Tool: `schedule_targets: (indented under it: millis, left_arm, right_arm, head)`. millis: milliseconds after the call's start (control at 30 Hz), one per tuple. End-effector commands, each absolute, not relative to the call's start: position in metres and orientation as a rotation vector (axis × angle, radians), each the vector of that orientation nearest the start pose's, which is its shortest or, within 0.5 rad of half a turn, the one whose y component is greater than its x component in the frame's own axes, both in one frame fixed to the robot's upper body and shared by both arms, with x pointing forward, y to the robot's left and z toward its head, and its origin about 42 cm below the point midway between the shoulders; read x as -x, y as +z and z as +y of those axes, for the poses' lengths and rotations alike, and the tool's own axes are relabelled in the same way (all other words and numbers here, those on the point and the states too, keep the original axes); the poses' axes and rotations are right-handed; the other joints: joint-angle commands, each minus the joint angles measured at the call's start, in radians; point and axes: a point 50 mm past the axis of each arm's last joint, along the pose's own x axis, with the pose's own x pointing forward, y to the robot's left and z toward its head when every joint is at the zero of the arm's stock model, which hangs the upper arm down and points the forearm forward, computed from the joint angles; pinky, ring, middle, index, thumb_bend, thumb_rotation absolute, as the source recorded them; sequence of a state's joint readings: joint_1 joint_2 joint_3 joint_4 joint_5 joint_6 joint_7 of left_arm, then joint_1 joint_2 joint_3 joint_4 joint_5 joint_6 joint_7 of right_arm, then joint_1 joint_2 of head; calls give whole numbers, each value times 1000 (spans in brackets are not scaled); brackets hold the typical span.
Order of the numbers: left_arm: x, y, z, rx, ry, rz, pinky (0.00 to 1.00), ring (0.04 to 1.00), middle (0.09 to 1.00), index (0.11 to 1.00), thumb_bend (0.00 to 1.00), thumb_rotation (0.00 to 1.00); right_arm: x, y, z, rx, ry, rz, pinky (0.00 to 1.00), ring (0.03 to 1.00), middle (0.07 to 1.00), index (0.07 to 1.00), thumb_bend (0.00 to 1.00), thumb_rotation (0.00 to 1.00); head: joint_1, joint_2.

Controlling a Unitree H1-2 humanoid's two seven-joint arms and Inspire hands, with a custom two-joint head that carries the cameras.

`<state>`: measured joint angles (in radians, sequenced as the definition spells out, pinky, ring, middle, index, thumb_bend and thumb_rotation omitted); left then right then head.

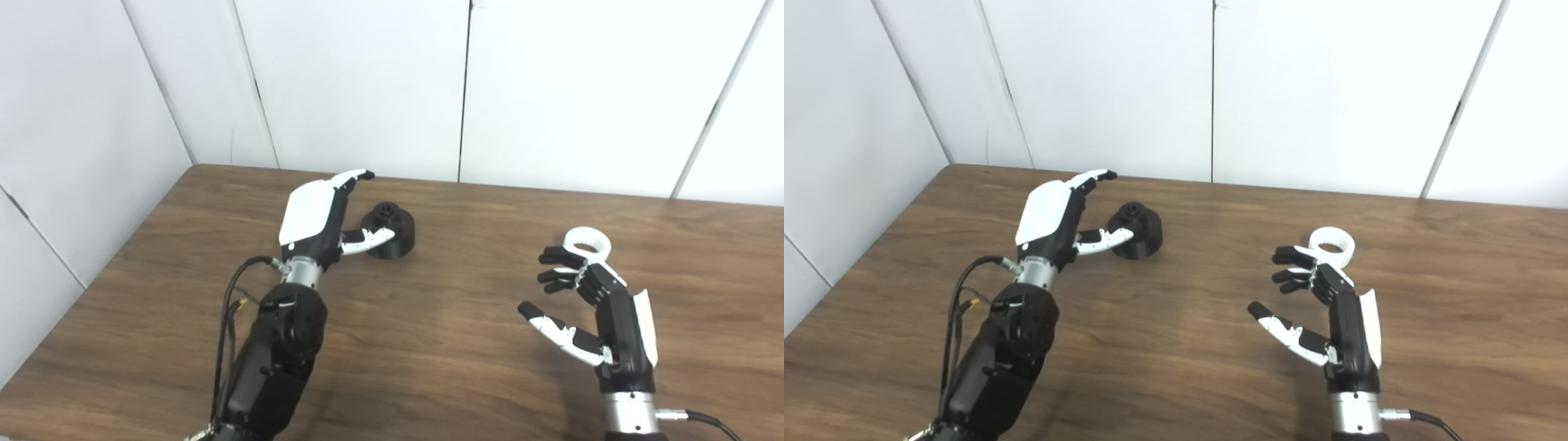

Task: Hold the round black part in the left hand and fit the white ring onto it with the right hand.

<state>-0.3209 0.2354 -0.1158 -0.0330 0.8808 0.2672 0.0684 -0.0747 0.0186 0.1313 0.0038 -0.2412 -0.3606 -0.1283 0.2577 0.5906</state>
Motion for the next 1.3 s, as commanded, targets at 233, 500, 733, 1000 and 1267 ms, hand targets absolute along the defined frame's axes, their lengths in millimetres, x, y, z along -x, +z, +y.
schedule_targets:
  millis: [233, 500, 733, 1000, 1267]
  left_arm:
    - [-408, 223, 252, -1244, 261, -202, 794, 933, 942, 855, 906, 561]
    - [-421, 215, 253, -1315, 237, -125, 928, 998, 993, 880, 930, 609]
    - [-429, 209, 255, -1358, 210, -51, 998, 1000, 1000, 905, 1000, 655]
    - [-436, 200, 257, -1358, 185, -10, 1000, 1000, 1000, 881, 1000, 644]
    - [-444, 183, 262, -1384, 135, 45, 1000, 1000, 1000, 876, 1000, 647]
  right_arm:
    - [-289, 117, -173, 206, 63, -395, 479, 564, 665, 678, 672, 78]
    - [-288, 117, -174, 211, 59, -388, 475, 561, 665, 677, 674, 82]
    - [-289, 118, -174, 211, 61, -400, 469, 555, 662, 677, 672, 75]
    - [-289, 119, -174, 210, 56, -399, 466, 550, 659, 675, 677, 67]
    - [-289, 119, -174, 216, 53, -401, 471, 553, 662, 678, 675, 74]
  head:
    - [-1, 1]
    - [-4, 2]
    - [-10, 1]
    - [-12, 4]
    - [-19, 6]
